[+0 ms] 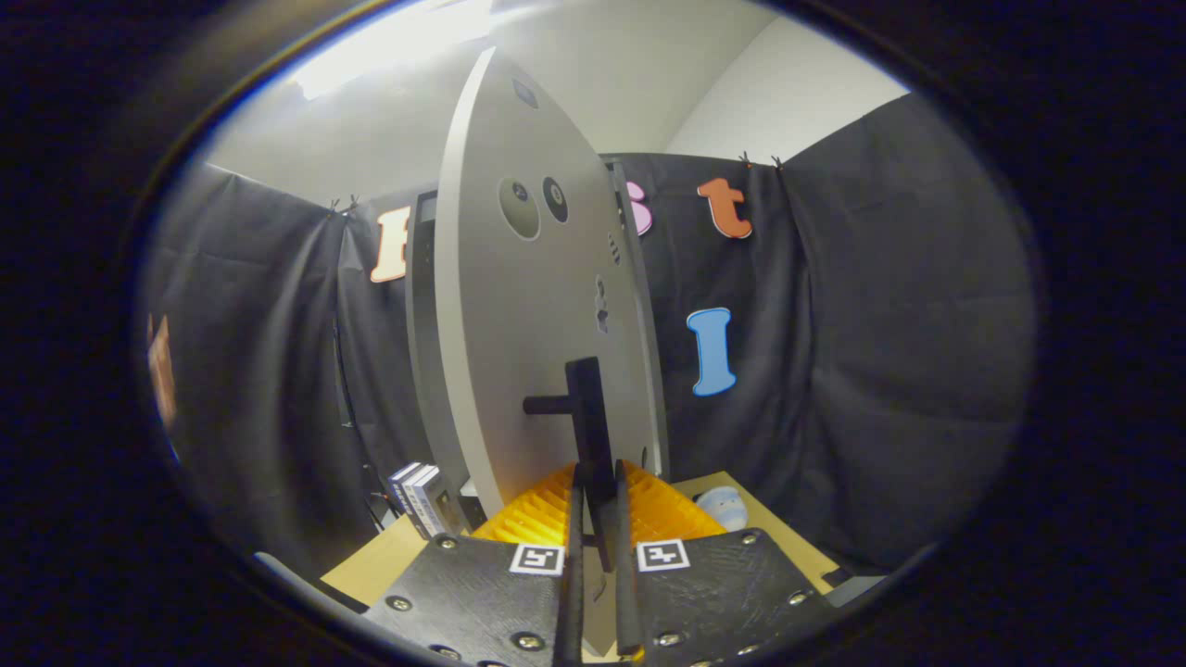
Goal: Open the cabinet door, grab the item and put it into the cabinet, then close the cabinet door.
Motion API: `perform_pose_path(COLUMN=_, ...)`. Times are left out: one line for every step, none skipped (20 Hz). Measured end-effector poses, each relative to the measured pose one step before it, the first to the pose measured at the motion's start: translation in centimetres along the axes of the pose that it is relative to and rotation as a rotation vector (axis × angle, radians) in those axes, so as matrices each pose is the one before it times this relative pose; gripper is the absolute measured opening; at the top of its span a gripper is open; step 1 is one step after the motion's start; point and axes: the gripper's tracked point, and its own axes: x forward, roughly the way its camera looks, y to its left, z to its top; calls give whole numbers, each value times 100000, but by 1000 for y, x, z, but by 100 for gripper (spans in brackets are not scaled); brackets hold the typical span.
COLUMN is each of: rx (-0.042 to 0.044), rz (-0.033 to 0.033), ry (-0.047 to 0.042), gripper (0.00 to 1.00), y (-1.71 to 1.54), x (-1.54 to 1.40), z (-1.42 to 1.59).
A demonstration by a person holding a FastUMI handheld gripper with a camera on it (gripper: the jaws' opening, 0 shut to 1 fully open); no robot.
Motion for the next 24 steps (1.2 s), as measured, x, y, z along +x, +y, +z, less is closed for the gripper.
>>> perform_pose_path(rx=1250, rz=410, ry=131, gripper=14, y=-1281, x=133, z=379)
perform_pose_path(rx=1131, rz=611, ry=972, gripper=14, y=-1046, x=103, z=76)
perform_pose_path(rx=964, rz=822, ry=-76, gripper=14, y=-1227, x=203, z=-97)
perform_pose_path(rx=977, rz=517, ry=-545, gripper=13, y=-870, x=-27, z=203)
perform_pose_path(rx=110, rz=419, ry=212, gripper=11, y=-898, x=69, z=44)
perform_pose_path(rx=690, rz=1763, ry=30, gripper=8, y=-706, x=-18, z=132)
perform_pose_path(rx=936, rz=2149, ry=1473, gripper=8, y=-406, x=-277, z=-27)
perform_pose_path(rx=305, rz=2152, ry=983, gripper=8, y=-434, x=55, z=158)
perform_pose_path(rx=-1204, rz=1286, ry=977, gripper=8, y=-495, x=140, z=-48)
perform_pose_path(rx=-2010, rz=226, ry=326, gripper=8, y=-584, x=59, z=19)
perform_pose_path(rx=-688, rz=-348, ry=-902, gripper=8, y=-673, x=-165, z=280)
perform_pose_path(rx=-292, rz=-85, ry=-200, gripper=8, y=-608, x=20, z=140)
perform_pose_path(rx=688, rz=139, ry=-573, gripper=8, y=-381, x=-31, z=136)
perform_pose_path(rx=94, rz=72, ry=-184, gripper=8, y=171, x=-225, z=-90)
perform_pose_path(rx=287, rz=74, ry=-541, gripper=8, y=-372, x=-51, z=-9)
perform_pose_path(rx=1063, rz=-345, ry=-146, gripper=8, y=-407, x=-57, z=55)
perform_pose_path(rx=675, rz=97, ry=-398, gripper=8, y=-422, x=110, z=-2)
perform_pose_path(rx=917, rz=1, ry=-176, gripper=8, y=-214, x=9, z=61)
perform_pose_path(rx=265, rz=-55, ry=-347, gripper=8, y=-109, x=33, z=63)
perform_pose_path(rx=7, rz=259, ry=-98, gripper=8, y=20, x=48, z=27)
perform_pose_path(rx=-576, rz=-191, ry=38, gripper=8, y=24, x=-114, z=-73)
perform_pose_path(rx=-1326, rz=216, ry=177, gripper=8, y=55, x=-27, z=-80)
perform_pose_path(rx=-1242, rz=-321, ry=572, gripper=8, y=47, x=-145, z=-87)
perform_pose_path(rx=-766, rz=-706, ry=740, gripper=8, y=-186, x=-88, z=-75)
